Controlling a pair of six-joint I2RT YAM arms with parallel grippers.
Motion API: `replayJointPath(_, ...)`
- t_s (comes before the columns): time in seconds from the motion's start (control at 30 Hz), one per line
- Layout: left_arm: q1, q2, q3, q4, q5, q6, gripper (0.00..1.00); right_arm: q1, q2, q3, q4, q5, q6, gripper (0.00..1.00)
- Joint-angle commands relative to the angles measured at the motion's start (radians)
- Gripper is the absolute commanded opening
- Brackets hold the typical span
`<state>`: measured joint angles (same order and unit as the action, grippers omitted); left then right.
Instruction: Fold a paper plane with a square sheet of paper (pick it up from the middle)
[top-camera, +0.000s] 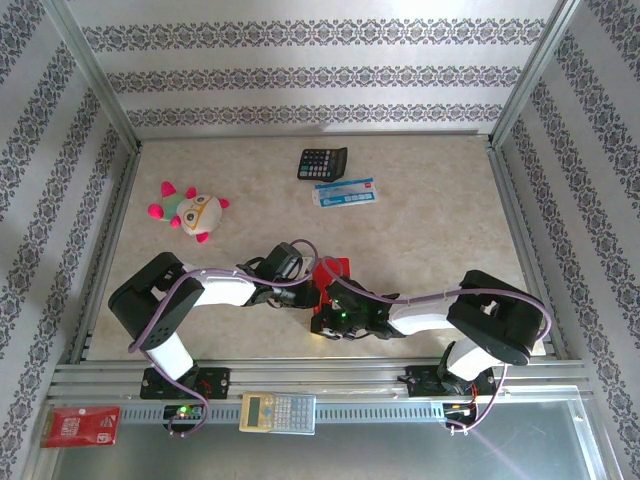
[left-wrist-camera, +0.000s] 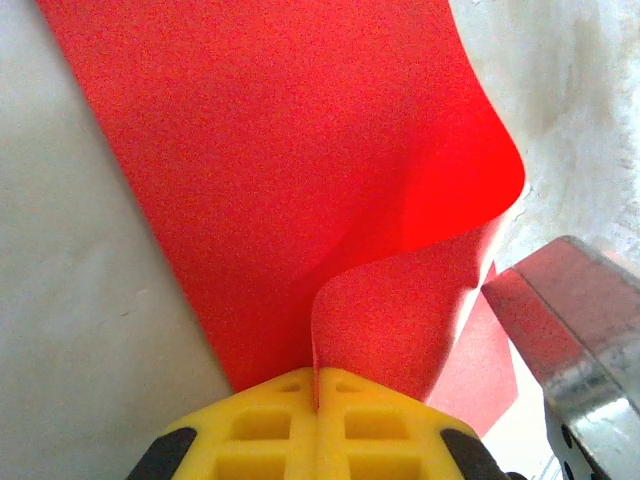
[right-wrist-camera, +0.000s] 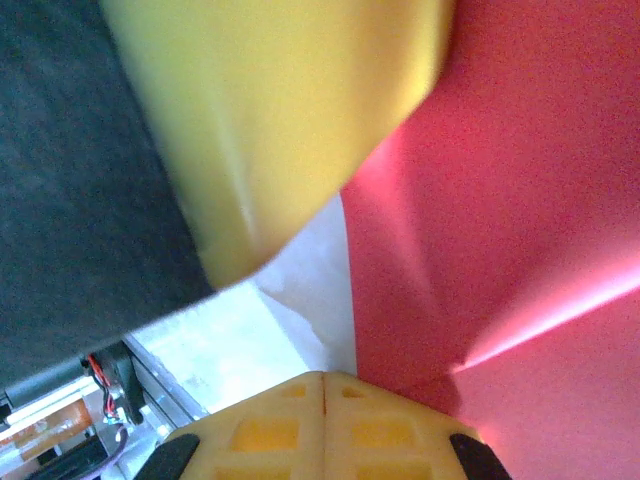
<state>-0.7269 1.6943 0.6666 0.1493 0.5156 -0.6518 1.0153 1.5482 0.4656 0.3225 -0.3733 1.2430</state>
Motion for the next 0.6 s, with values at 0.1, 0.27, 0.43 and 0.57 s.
replayJointPath(0.1,-0.023,0.113,-0.055,-0.195,-0.166,0.025,0.0,-0.047,-0.084,-0.004,-0.071,-0.019,-0.029,0.02)
replayJointPath(0.27,-0.023,0.114,-0.054,-0.192,-0.166,0.024,0.0,-0.098,-0.138,0.002,-0.093,0.0,-0.054,0.02)
replayJointPath(0.43,-0.023,0.113,-0.053,-0.192,-0.164,0.023,0.0,-0.119,-0.118,0.016,-0.097,-0.001,-0.074,0.02)
replayJointPath(0.57,-0.023,0.112,-0.047,-0.198,-0.163,0.023,0.0,-0.128,-0.091,0.03,-0.095,-0.004,-0.091,0.02)
